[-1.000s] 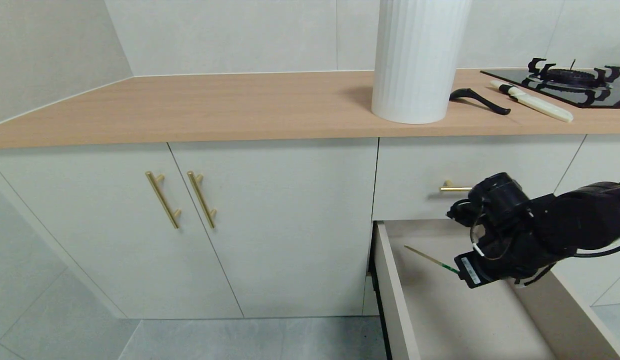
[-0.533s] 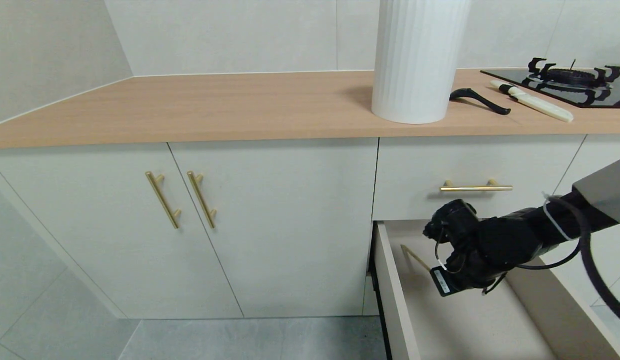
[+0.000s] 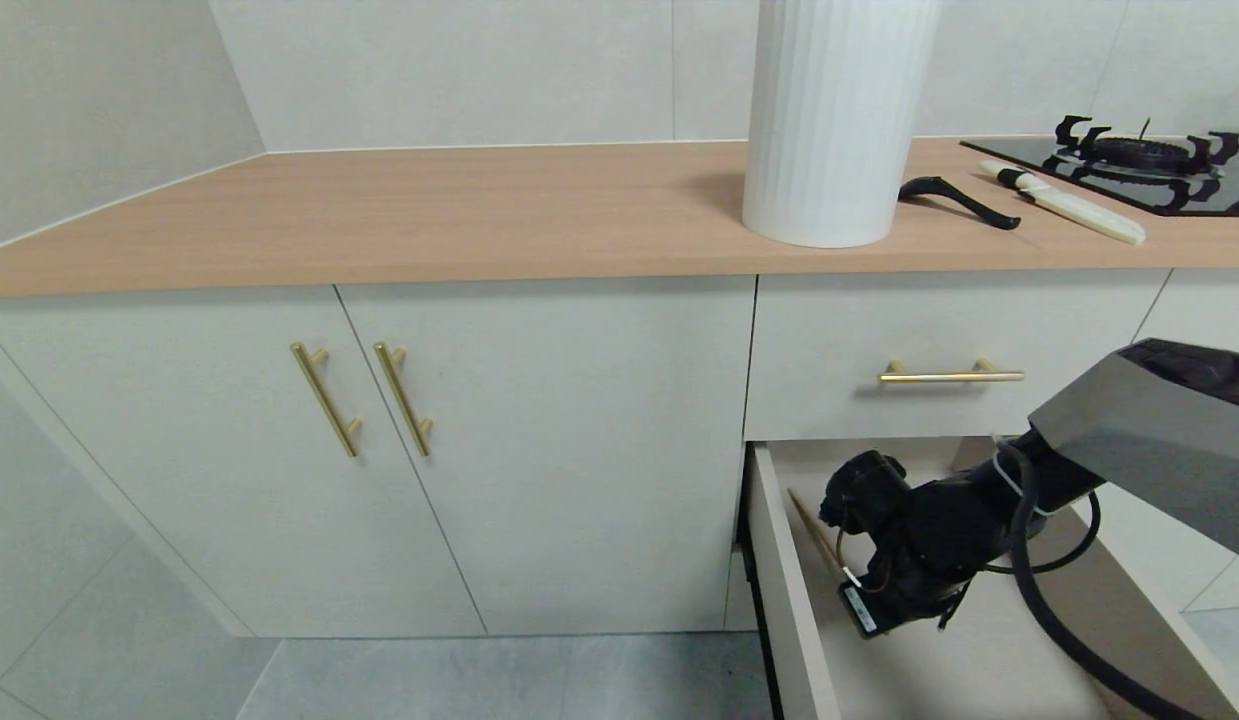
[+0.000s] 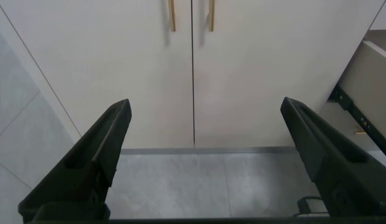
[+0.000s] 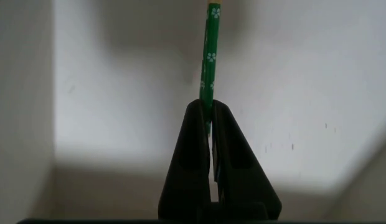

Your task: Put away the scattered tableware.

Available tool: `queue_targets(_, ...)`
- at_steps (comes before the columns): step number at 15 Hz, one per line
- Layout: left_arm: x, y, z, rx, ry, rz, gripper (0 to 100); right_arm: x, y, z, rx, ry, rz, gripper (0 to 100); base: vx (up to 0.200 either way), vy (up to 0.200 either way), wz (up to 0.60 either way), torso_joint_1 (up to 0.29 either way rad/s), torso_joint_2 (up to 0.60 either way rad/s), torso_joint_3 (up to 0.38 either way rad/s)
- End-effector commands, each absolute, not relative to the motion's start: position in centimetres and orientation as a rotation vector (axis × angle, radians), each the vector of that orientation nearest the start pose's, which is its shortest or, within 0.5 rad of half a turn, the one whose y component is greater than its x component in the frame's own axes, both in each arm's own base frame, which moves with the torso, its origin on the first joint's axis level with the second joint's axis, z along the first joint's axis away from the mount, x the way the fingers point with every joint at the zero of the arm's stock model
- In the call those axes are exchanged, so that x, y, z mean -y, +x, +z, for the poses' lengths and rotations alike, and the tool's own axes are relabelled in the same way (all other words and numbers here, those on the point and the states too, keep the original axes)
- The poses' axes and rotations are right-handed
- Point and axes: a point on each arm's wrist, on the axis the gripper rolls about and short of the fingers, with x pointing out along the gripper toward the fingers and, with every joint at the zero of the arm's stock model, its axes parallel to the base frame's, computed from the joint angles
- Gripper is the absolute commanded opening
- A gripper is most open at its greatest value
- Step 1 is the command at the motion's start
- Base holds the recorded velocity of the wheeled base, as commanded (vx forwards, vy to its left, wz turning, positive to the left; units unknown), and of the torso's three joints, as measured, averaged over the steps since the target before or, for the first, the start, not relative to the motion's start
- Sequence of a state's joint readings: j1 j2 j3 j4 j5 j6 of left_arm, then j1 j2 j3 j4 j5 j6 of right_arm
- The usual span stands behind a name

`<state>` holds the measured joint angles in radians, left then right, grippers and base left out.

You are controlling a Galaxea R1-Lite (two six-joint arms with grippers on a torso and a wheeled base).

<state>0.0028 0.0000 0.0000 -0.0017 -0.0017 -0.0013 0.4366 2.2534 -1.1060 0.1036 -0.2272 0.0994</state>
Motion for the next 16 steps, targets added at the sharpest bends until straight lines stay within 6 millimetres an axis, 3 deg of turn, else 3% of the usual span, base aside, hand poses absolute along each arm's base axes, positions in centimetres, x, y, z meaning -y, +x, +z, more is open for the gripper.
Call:
queue_targets(1,0.01,-2.28,7.56,0.002,-0.002,0.002,100,-14.95,33.10,-0.53,-1.207,-0.327,0.110,0,0.000,0.000,0.00,0.000,0.00,0.000)
queue_targets(9,0.01,-2.27,7.57,0.000,-0.002,0.002,100,-14.85,33.29,-1.22,-1.219,-0.325,0.100,0,0.000,0.000,0.00,0.000,0.00,0.000)
queue_targets(10,0.01,-2.27,7.57,0.000,-0.002,0.002,100,-14.84,33.27,-1.23,-1.220,-0.327,0.100,100,0.000,0.000,0.00,0.000,0.00,0.000)
queue_targets(16,0.01,-2.27,7.57,0.000,-0.002,0.002,100,-14.81,33.25,-1.14,-1.216,-0.330,0.092,100,0.000,0.000,0.00,0.000,0.00,0.000)
